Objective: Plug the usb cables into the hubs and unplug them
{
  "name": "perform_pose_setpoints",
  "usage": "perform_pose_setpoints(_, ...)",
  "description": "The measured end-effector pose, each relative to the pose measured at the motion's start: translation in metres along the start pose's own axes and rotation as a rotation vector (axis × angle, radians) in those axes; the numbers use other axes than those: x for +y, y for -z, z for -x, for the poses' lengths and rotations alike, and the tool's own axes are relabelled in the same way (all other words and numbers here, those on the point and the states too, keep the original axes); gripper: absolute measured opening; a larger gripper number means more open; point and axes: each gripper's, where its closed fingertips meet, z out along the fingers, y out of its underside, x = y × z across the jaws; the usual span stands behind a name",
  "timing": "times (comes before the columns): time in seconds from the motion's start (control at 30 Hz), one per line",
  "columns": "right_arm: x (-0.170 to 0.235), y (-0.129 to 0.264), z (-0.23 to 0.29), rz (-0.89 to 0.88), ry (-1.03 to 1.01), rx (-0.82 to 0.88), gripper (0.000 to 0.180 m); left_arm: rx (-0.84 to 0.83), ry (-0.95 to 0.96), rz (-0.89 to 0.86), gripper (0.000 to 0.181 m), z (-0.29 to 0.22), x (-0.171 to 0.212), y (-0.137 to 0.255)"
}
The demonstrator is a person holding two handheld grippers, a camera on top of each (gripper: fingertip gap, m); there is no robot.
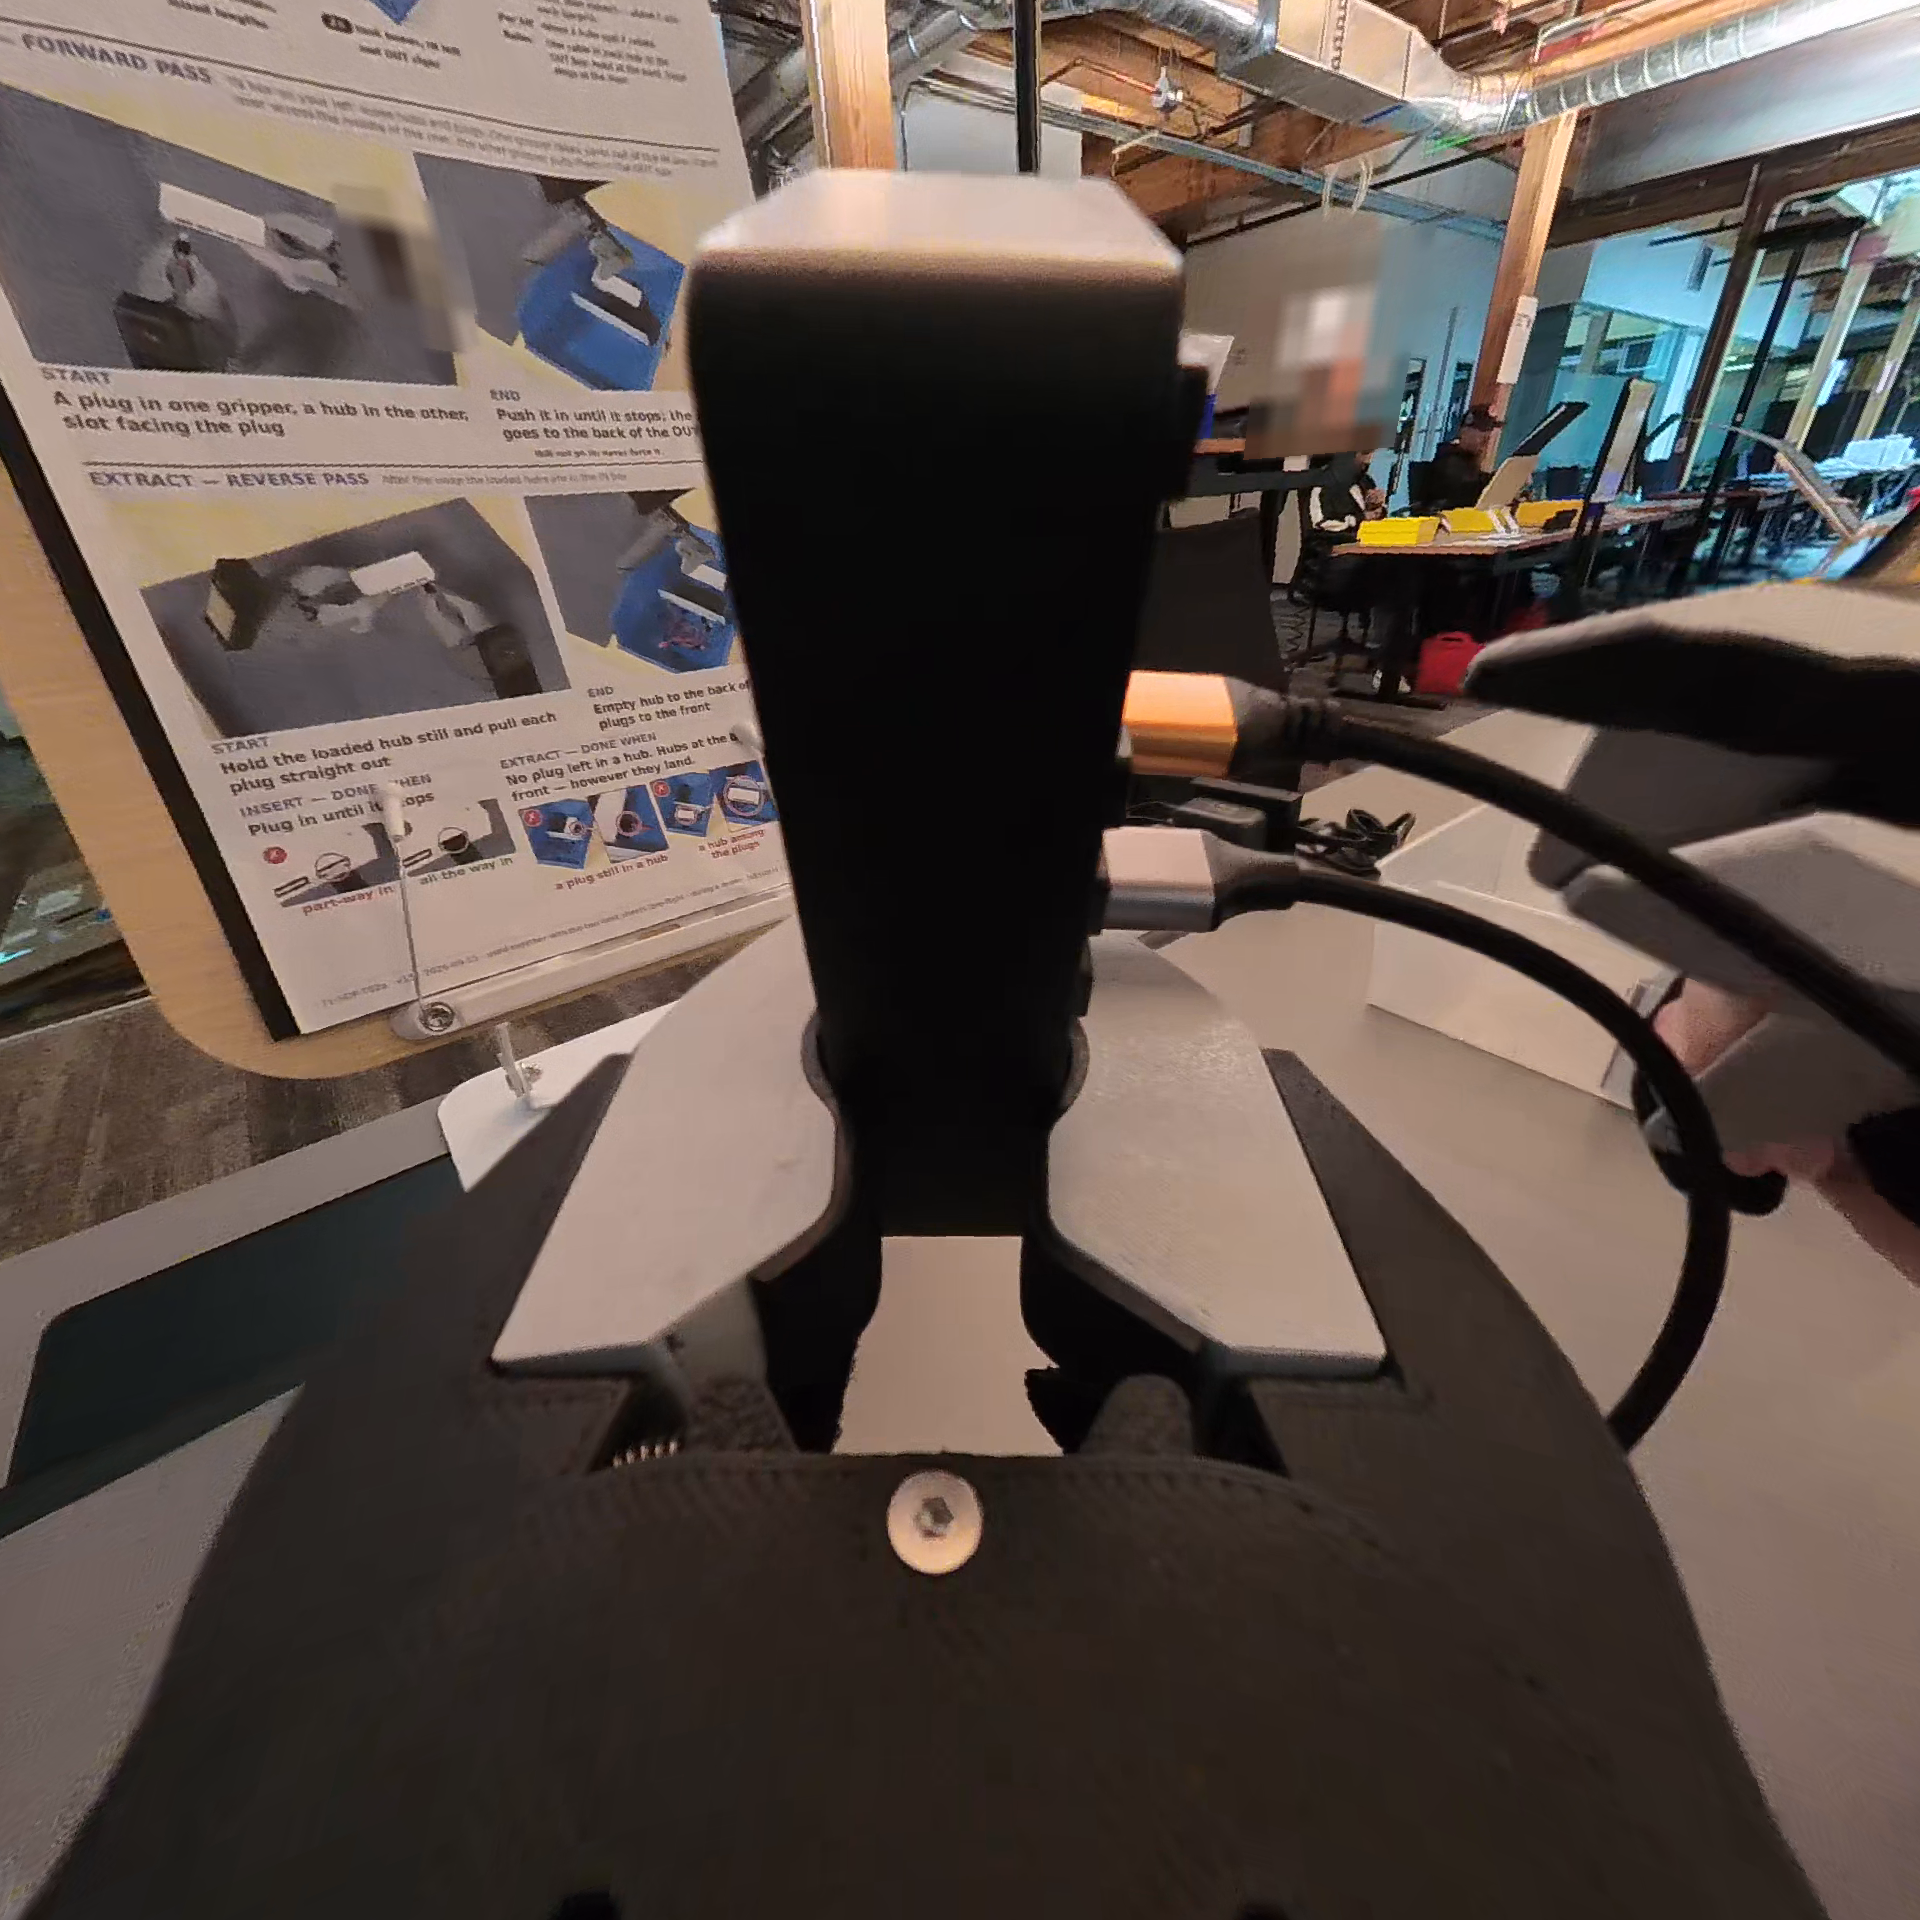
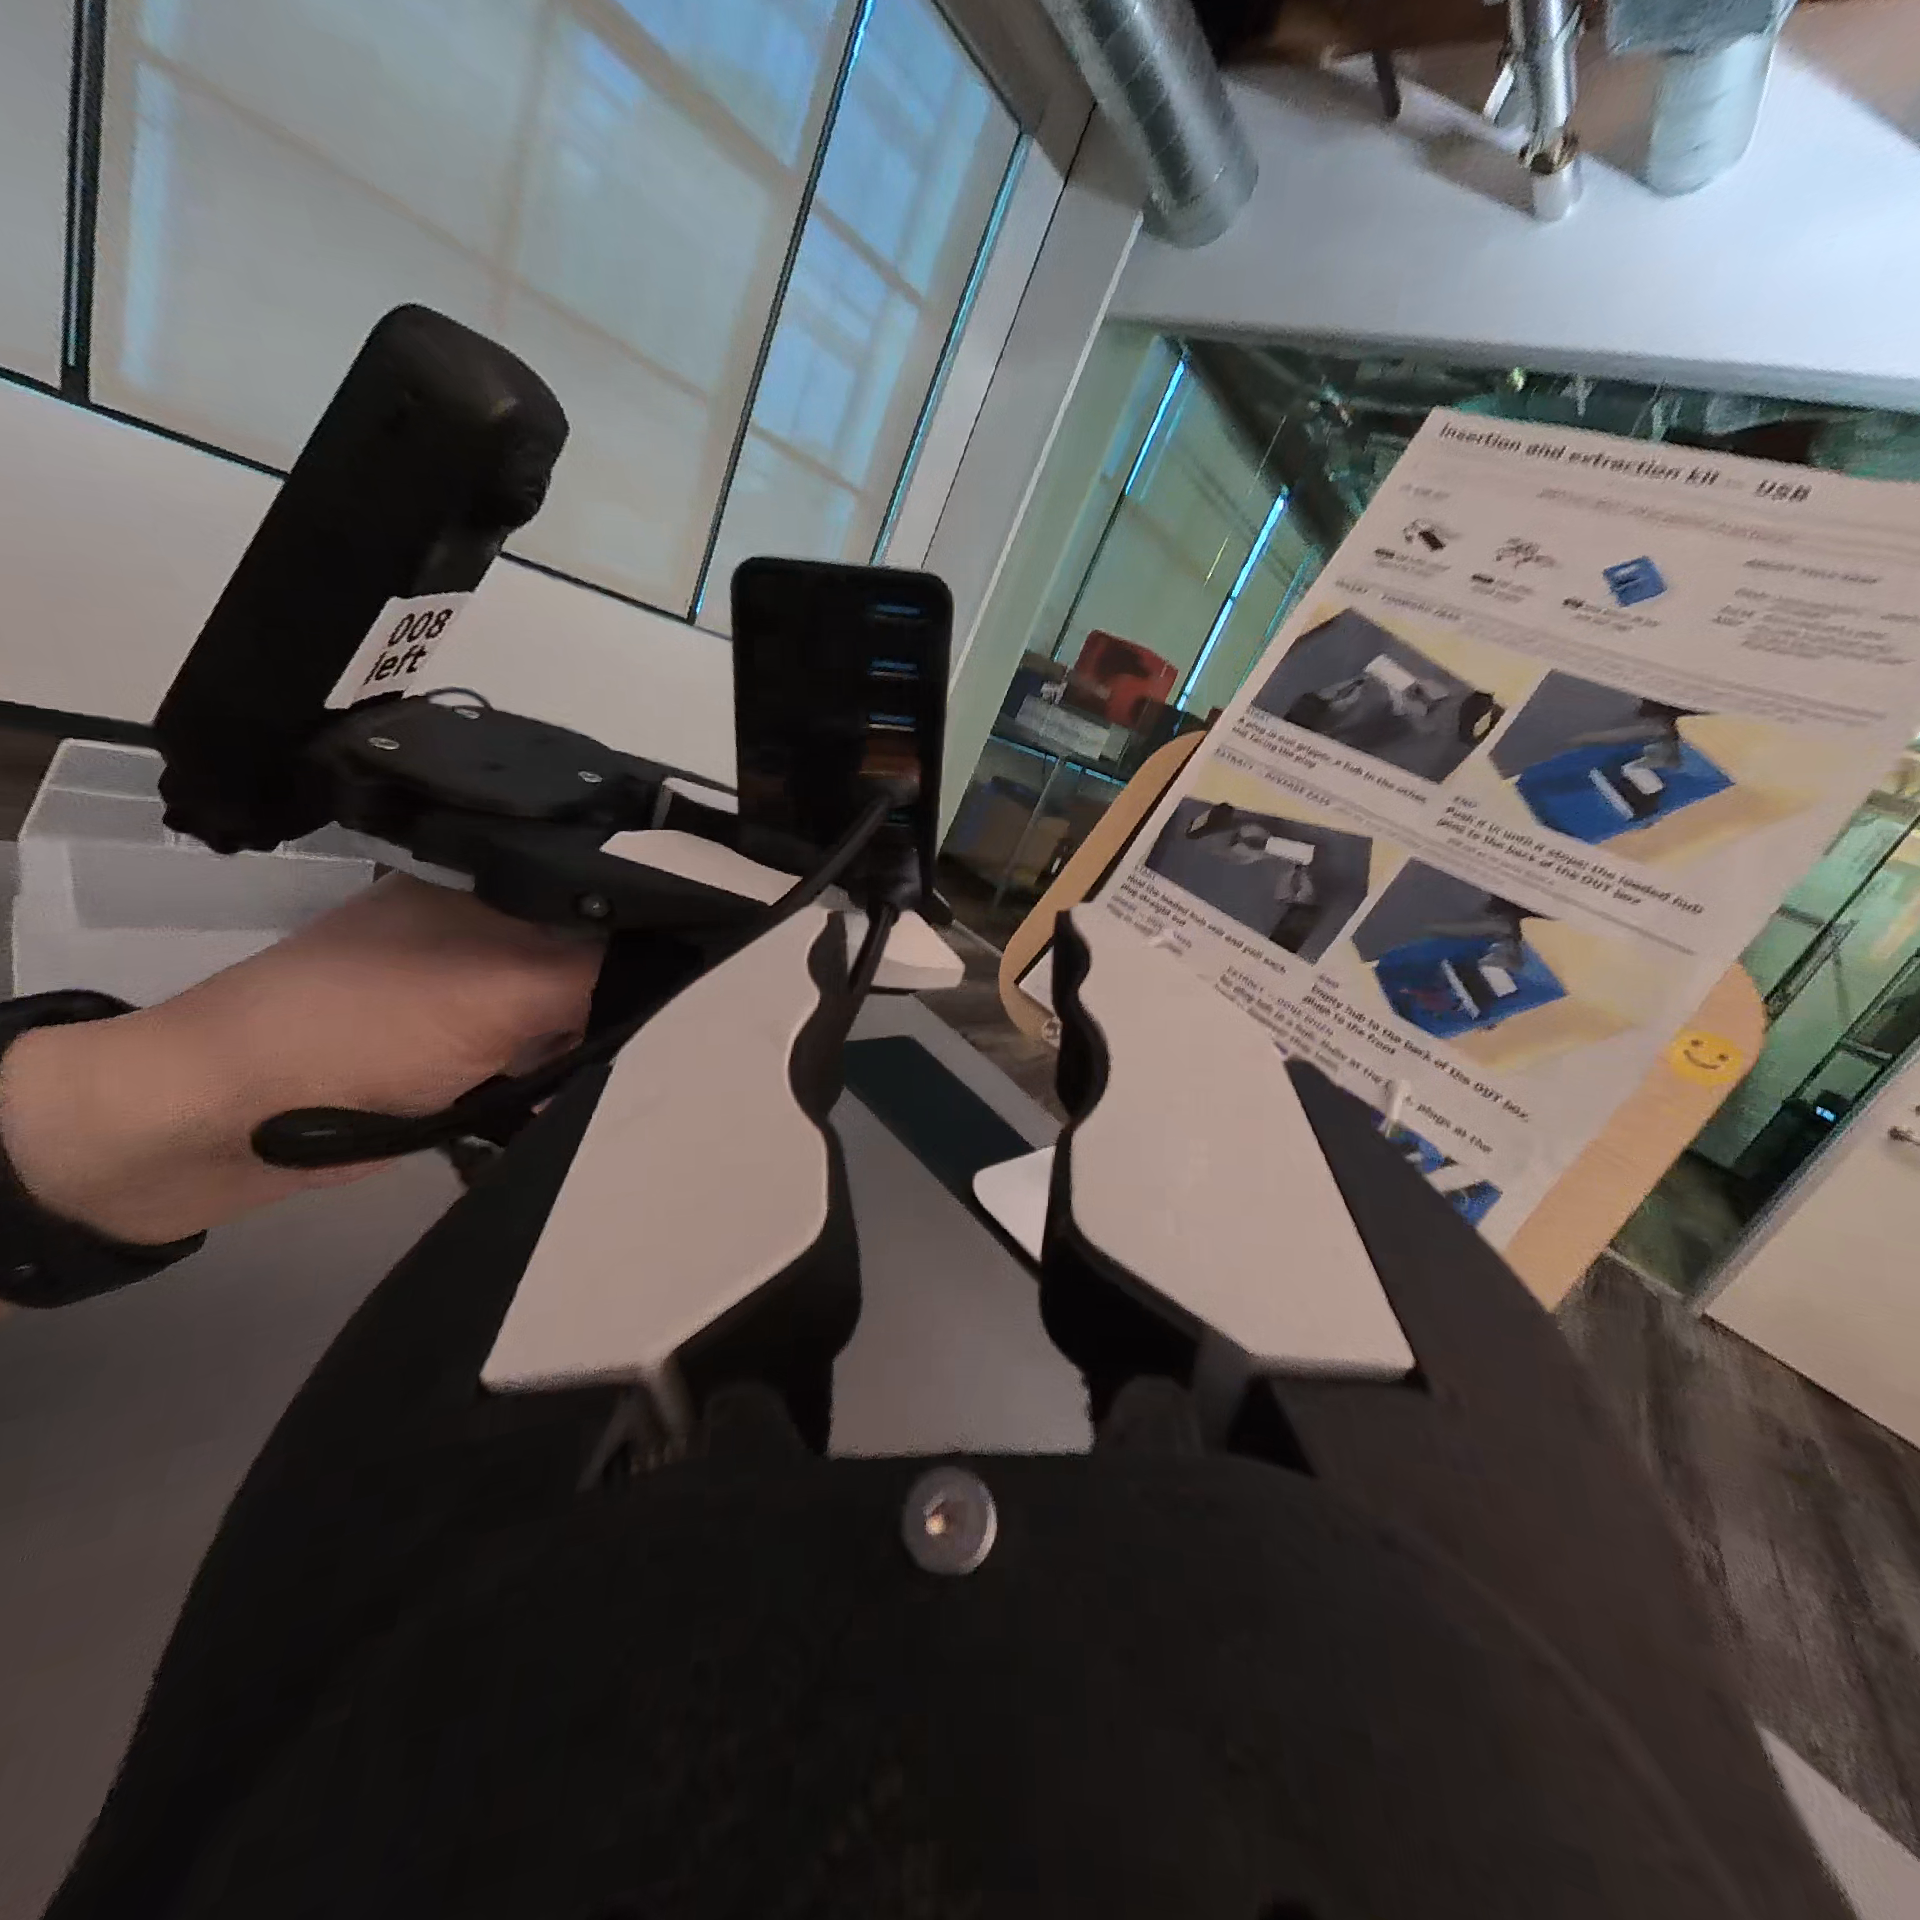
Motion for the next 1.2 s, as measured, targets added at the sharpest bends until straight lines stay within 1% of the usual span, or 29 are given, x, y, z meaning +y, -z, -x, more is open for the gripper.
perform_pose_setpoints(0.07,0.006,-0.003,0.003,0.030,-0.035,-0.031,0.038,0.011,0.004,-0.001,0.028,-0.003,0.001,-0.001)
perform_pose_setpoints(0.2,0.017,-0.008,0.010,0.081,-0.173,-0.116,0.037,0.029,0.001,0.013,0.028,-0.011,0.004,-0.005)
perform_pose_setpoints(0.23,0.019,-0.009,0.009,0.085,-0.184,-0.115,0.037,0.019,-0.001,0.017,0.028,-0.011,0.005,-0.006)
perform_pose_setpoints(0.33,0.022,-0.009,0.006,0.088,-0.146,-0.094,0.032,-0.022,-0.035,0.047,0.028,-0.009,0.012,-0.008)
perform_pose_setpoints(0.47,0.027,-0.008,0.001,0.119,-0.090,-0.075,0.032,-0.096,-0.109,0.089,0.029,-0.002,0.018,-0.009)
perform_pose_setpoints(0.63,0.031,-0.007,0.007,0.153,-0.196,-0.163,0.028,-0.136,-0.151,0.096,0.029,0.002,0.017,-0.008)
perform_pose_setpoints(0.77,0.029,-0.007,0.010,0.145,-0.213,-0.173,0.028,-0.143,-0.155,0.101,0.029,0.003,0.018,-0.008)
perform_pose_setpoints(0.83,0.028,-0.007,0.011,0.144,-0.219,-0.176,0.029,-0.150,-0.165,0.105,0.029,0.004,0.019,-0.008)
perform_pose_setpoints(0.97,0.022,-0.006,0.011,0.135,-0.263,-0.179,0.039,-0.164,-0.176,0.110,0.029,0.007,0.020,-0.008)
perform_pose_setpoints(1.07,0.022,-0.006,0.011,0.153,-0.301,-0.187,0.042,-0.178,-0.203,0.112,0.028,0.008,0.020,-0.008)
perform_pose_setpoints(1.2,0.038,-0.011,0.006,0.199,-0.251,-0.128,0.043,-0.150,-0.221,0.115,0.029,-0.005,0.020,-0.011)
